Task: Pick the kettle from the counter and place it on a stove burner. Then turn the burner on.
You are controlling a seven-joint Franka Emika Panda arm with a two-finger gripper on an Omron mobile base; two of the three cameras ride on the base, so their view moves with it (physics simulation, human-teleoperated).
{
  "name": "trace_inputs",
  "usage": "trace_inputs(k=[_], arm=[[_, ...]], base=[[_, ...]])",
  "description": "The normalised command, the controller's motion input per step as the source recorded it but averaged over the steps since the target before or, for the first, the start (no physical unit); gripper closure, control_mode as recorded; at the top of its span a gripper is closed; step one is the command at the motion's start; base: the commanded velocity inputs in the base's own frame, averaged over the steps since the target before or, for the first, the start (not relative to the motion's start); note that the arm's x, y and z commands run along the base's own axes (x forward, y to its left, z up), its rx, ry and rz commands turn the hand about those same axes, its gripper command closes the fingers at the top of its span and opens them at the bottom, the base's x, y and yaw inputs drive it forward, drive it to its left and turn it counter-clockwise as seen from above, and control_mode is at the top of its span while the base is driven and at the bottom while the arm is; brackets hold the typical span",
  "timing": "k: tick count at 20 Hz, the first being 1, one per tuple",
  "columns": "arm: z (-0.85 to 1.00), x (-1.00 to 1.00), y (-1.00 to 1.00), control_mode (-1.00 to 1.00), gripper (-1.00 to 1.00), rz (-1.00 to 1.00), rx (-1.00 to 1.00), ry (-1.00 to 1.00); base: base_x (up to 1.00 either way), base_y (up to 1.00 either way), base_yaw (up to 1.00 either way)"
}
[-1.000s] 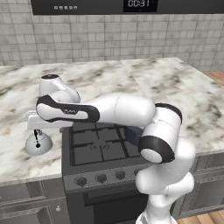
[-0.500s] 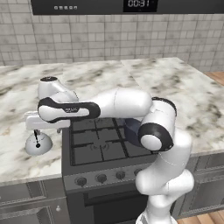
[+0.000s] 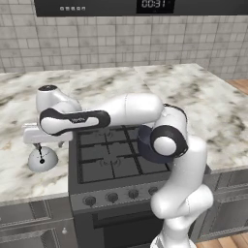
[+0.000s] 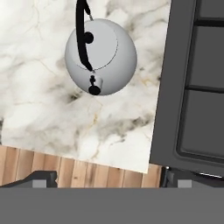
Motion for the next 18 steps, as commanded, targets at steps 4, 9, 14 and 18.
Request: trace_inputs(k=[4, 9, 14, 18], arm=[[0.00, 0.00, 0.00, -1.00, -1.00, -0.06, 0.00, 0.00], [-0.01, 0.10, 0.00, -1.00, -1.00, -0.06, 0.00, 0.00], [-0.09, 0.19, 0.00, -1.00, -1.00, -0.06, 0.00, 0.00], [-0.19, 0.30, 0.00, -1.00, -1.00, -0.05, 0.00, 0.00]], base=[[0.00, 0.00, 0.00], [0.00, 0.00, 0.00], [0.00, 0.00, 0.00], [0.00, 0.00, 0.00]])
